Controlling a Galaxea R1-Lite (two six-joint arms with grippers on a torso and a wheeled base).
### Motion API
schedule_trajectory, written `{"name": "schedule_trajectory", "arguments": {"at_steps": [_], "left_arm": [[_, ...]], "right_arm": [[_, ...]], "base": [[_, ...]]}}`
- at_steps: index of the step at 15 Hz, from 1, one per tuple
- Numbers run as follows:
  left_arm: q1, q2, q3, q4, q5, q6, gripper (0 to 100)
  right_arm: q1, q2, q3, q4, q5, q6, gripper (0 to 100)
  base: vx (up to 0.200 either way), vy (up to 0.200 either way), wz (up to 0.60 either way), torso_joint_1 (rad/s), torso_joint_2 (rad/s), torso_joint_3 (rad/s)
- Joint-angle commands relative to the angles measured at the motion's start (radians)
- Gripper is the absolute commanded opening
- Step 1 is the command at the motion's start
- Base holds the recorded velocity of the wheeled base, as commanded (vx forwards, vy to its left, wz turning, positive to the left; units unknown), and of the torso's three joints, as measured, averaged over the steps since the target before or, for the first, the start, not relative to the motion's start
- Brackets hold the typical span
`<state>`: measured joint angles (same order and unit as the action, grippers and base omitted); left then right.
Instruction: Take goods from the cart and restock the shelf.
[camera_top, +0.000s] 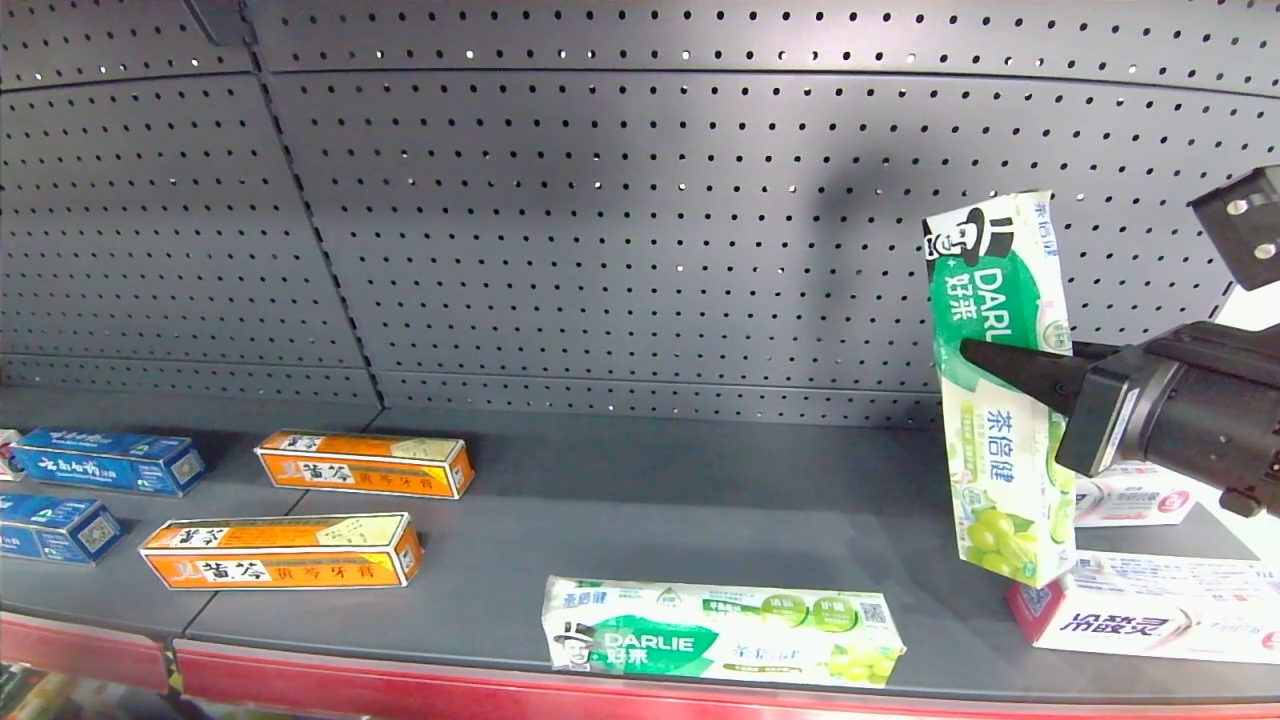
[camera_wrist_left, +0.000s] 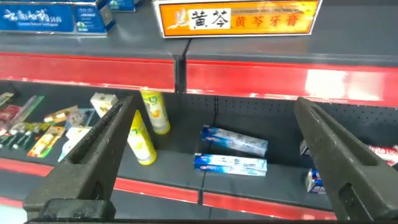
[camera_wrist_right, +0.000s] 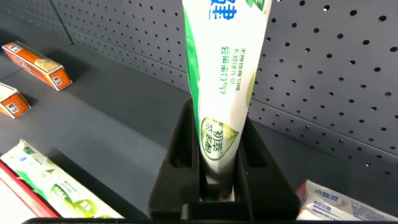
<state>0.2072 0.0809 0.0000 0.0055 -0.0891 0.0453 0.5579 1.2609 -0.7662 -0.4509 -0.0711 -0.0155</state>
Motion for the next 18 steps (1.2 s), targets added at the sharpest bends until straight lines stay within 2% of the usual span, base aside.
{"name": "schedule_trajectory", "arguments": {"at_steps": [1,4,8,10,13,14,18], "left_arm": [[0.000,0.005,0.000,-0.001,0.002,-0.002,100],[0.000,0.005,0.000,-0.001,0.002,-0.002,100],[0.001,0.007,0.000,-0.001,0.002,-0.002,100],[-0.068,0.007,0.000,-0.001,0.003,-0.001,100],[-0.127,0.007,0.000,-0.001,0.003,-0.004,100],[-0.227,-0.036,0.000,-0.001,0.003,-0.001,100],[-0.206,-0.081,0.000,-0.001,0.003,-0.004,100]], "right_arm": [[0.000,0.002,0.008,-0.003,0.001,0.002,0],[0.002,-0.003,0.034,-0.052,0.014,0.002,0],[0.027,0.003,0.038,-0.051,0.030,-0.004,0],[0.039,0.029,0.027,-0.052,0.030,-0.004,0],[0.040,0.035,0.027,-0.052,0.042,-0.004,0],[0.040,0.034,0.030,-0.054,0.045,-0.003,0],[0.042,0.038,0.033,-0.057,0.065,-0.001,0]], "base": [[0.000,0.000,0.00,0.000,0.00,0.000],[0.000,0.000,0.00,0.000,0.00,0.000],[0.000,0.000,0.00,0.000,0.00,0.000],[0.000,0.000,0.00,0.000,0.00,0.000],[0.000,0.000,0.00,0.000,0.00,0.000],[0.000,0.000,0.00,0.000,0.00,0.000],[0.000,0.000,0.00,0.000,0.00,0.000]]}}
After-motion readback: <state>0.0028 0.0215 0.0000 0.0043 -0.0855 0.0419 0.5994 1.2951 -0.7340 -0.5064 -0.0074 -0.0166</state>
